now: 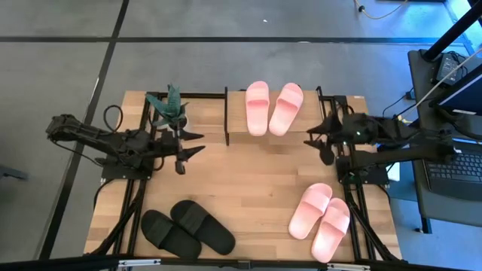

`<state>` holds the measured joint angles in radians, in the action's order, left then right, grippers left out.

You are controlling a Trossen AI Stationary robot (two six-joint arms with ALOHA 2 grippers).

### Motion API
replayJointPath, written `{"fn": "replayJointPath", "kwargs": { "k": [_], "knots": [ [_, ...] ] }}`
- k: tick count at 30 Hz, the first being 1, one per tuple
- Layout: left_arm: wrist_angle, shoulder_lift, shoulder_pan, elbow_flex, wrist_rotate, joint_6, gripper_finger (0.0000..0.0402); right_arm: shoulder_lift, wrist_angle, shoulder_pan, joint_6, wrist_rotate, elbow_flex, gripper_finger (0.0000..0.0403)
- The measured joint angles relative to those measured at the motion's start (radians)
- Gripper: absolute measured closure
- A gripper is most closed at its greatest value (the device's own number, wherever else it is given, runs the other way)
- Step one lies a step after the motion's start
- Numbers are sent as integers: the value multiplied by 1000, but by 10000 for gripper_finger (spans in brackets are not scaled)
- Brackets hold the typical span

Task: Pick and place slides into the shelf
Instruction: Put the pink slipper on the shelf

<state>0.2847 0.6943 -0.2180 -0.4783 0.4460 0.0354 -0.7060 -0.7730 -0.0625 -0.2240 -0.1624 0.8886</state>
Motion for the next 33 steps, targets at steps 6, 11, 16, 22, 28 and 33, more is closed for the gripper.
{"fn": "replayJointPath", "kwargs": {
  "k": [6, 11, 16, 22, 28, 33],
  "knots": [
    [19, -73, 0, 86, -1, -29, 235, -229, -279, -108, 22, -21, 308, 192],
    [13, -75, 0, 102, -1, -35, 235, -387, -404, -234, 137, -24, 463, 192],
    [-8, -71, 0, 103, -2, -41, 235, -514, -568, -378, 229, -21, 511, 192],
    [-8, -71, 0, 103, -2, -52, 235, -614, -537, -524, 337, -23, 512, 192],
    [-37, -71, 0, 103, -2, -56, 235, -701, -423, -611, 436, -23, 513, 192],
    [-50, -70, 0, 102, -2, -59, 235, -778, -442, -655, 453, -44, 513, 192]
  ]
}}
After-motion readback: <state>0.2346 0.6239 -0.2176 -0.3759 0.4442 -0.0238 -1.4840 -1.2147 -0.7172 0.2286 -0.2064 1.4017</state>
